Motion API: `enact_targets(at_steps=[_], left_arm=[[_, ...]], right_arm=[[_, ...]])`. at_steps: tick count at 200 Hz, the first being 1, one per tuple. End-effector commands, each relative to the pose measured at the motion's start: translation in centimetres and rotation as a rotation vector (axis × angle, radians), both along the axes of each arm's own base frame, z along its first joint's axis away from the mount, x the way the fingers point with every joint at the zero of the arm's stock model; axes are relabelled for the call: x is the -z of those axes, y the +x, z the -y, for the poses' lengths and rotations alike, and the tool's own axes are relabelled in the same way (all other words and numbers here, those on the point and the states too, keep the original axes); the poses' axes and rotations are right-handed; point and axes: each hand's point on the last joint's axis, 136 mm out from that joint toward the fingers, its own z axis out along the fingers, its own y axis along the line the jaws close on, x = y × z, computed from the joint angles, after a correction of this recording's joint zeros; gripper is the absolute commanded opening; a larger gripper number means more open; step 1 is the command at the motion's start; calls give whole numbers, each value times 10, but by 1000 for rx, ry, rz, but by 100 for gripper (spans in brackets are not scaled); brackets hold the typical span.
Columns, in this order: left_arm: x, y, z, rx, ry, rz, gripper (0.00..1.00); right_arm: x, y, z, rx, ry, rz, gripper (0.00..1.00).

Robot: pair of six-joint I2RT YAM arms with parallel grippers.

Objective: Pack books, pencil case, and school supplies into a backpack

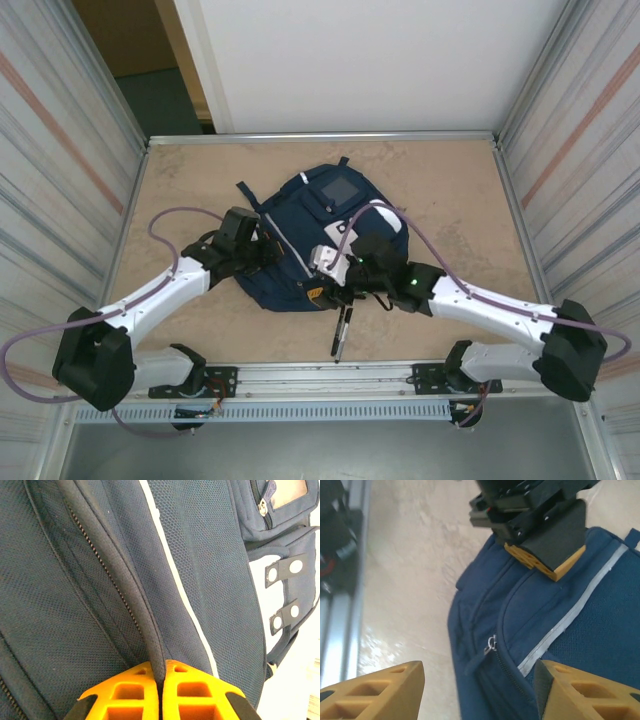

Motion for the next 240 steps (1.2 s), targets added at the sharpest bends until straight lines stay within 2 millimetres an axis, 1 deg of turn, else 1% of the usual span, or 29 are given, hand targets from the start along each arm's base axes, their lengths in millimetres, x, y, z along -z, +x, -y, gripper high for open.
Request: enact_targets(at_steps=[1, 14, 22, 31, 47, 57, 64, 77, 87, 93, 102, 109, 116, 119, 123, 124, 127, 132, 136, 145, 150, 156, 166, 175, 185, 193, 207, 230, 240], left_arm=[[-29, -2, 15, 116, -59, 80, 2], [-28, -1, 14, 113, -55, 76, 2], [-26, -1, 15, 114, -49, 73, 2], [-22, -1, 15, 122, -44, 61, 2], [-18, -2, 18, 149, -34, 42, 2], [-15, -3, 19, 154, -33, 29, 2], [-14, -3, 20, 160, -35, 27, 2], [-15, -1, 24, 182, -41, 37, 2], [-15, -1, 25, 202, -32, 37, 3], [-16, -1, 25, 210, -26, 37, 3], [-14, -1, 25, 219, -16, 33, 3], [-15, -2, 23, 218, -10, 29, 4], [-15, -2, 22, 222, 2, 31, 4], [-14, -2, 21, 224, 9, 32, 5], [-13, -2, 20, 225, 17, 30, 6], [-13, -2, 20, 225, 20, 30, 6], [-13, -3, 19, 227, 27, 26, 7], [-13, -4, 16, 225, 42, 21, 10], [-12, -6, 14, 226, 53, 12, 16], [-13, -11, 9, 223, 69, -2, 34], [-14, -13, 6, 215, 77, -5, 40], [-17, -17, 2, 201, 87, -7, 45], [-19, -20, -9, 162, 121, 10, 50], [-23, -27, -15, 151, 147, 43, 51], [-28, -36, -17, 159, 160, 72, 51], [-31, -43, -16, 165, 157, 93, 51], [-33, -56, -8, 188, 141, 126, 50], [-23, -75, 5, 230, 150, 135, 49], [-19, -81, 8, 235, 175, 142, 48]], right_arm=[[16, 14, 6, -105, -165, 194, 59], [22, 7, 7, -193, -175, 211, 59], [27, 10, 11, -206, -180, 231, 60], [30, 19, 13, -183, -185, 260, 60], [34, 44, 20, -108, -198, 285, 60], [42, 56, 23, -78, -220, 282, 60], [50, 58, 26, -86, -250, 273, 59], [66, 56, 26, -135, -295, 250, 59], [73, 56, 25, -151, -314, 240, 58], [74, 61, 22, -134, -306, 243, 57], [71, 74, 17, -56, -269, 241, 55], [71, 78, 15, -30, -255, 219, 52], [72, 79, 13, -31, -250, 207, 46], [71, 79, 12, -32, -244, 208, 40], [69, 79, 9, -32, -228, 212, 28], [69, 79, 9, -32, -228, 212, 28], [66, 79, 7, -33, -212, 214, 23], [60, 75, 3, -48, -175, 211, 17], [55, 72, 0, -57, -144, 202, 14], [40, 67, -5, -69, -85, 173, 8], [35, 65, -7, -74, -68, 152, 6], [29, 61, -9, -90, -56, 129, 4], [27, 56, -12, -115, -54, 95, 4], [28, 51, -14, -147, -50, 68, 4], [31, 47, -14, -165, -37, 29, 4], [34, 47, -15, -160, -33, -6, 4], [36, 46, -15, -146, -31, -43, 3], [42, 48, -12, -121, -6, -105, 4], [43, 49, -12, -111, -3, -145, 4]])
